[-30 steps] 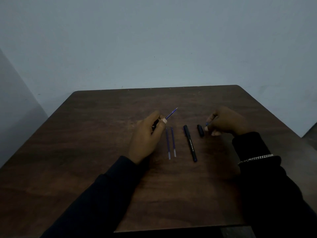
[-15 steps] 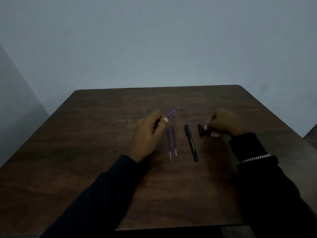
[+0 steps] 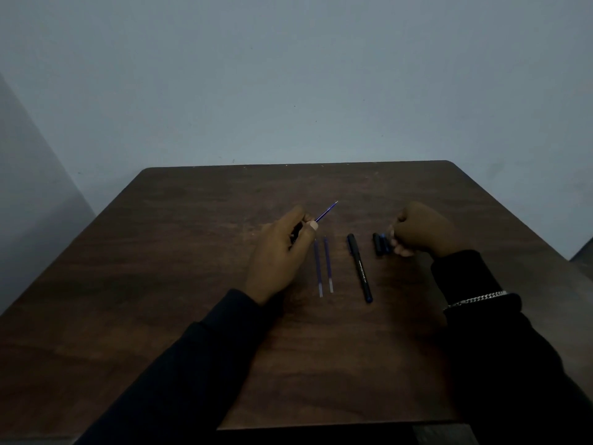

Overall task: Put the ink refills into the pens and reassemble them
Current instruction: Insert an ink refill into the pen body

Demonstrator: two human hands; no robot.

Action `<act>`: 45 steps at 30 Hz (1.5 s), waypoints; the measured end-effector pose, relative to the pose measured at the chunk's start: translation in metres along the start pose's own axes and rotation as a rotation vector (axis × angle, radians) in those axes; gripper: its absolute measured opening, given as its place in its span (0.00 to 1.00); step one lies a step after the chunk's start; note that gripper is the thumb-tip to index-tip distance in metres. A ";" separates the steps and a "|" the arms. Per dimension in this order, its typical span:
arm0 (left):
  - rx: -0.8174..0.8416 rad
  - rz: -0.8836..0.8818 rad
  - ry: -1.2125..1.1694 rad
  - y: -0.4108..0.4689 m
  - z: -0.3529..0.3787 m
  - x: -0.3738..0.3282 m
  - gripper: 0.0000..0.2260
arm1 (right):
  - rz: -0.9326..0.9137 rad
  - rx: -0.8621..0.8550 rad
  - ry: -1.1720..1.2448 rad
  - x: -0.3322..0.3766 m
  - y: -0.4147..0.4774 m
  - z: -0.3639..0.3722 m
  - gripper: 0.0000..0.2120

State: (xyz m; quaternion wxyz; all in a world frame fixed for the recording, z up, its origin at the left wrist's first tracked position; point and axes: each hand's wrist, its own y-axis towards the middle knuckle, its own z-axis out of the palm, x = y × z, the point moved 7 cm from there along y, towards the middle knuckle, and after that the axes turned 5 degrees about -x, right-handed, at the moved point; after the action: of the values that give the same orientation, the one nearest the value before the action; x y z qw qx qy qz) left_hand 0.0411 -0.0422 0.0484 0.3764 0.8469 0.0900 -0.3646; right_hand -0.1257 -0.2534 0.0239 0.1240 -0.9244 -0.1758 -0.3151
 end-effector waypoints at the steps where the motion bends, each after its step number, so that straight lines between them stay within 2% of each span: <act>1: 0.003 -0.003 -0.005 0.000 0.000 0.001 0.11 | -0.025 -0.027 -0.013 0.001 0.000 -0.002 0.13; 4: 0.006 -0.002 -0.010 0.000 0.001 0.003 0.11 | -0.196 -0.217 -0.042 0.011 0.000 -0.014 0.12; 6: 0.014 -0.007 -0.008 0.000 0.002 0.005 0.11 | -0.318 -0.258 0.120 0.025 -0.009 -0.018 0.09; 10: 0.008 0.000 -0.030 -0.001 0.002 0.004 0.11 | -0.453 0.027 0.627 0.055 -0.029 -0.002 0.05; 13: 0.013 0.001 -0.037 -0.001 0.004 0.003 0.11 | -0.529 0.169 0.726 0.073 -0.044 0.019 0.09; 16: 0.000 0.027 -0.054 -0.001 0.004 0.000 0.12 | -0.581 0.251 0.815 0.083 -0.054 0.036 0.08; 30: 0.022 0.030 -0.063 -0.002 0.007 0.003 0.12 | -0.543 0.248 0.976 0.085 -0.053 0.040 0.04; 36: 0.042 0.010 -0.020 0.001 0.004 0.010 0.10 | -0.469 0.129 1.078 0.075 -0.043 0.023 0.03; 41: -0.050 -0.021 -0.041 0.007 -0.015 0.019 0.15 | -0.411 -0.002 1.146 0.064 -0.036 0.014 0.04; 43: -0.108 -0.070 -0.057 0.012 -0.027 0.027 0.20 | -0.396 -0.001 1.109 0.064 -0.036 0.018 0.05; 45: -0.167 -0.119 -0.104 0.016 -0.038 0.038 0.18 | -0.373 0.031 1.049 0.068 -0.037 0.026 0.06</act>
State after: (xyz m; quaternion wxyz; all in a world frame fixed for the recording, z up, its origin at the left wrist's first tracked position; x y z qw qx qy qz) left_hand 0.0961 -0.0311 0.0488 0.4273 0.7858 0.1507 -0.4210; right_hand -0.0766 -0.1941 0.0506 0.1504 -0.5950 -0.2555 -0.7470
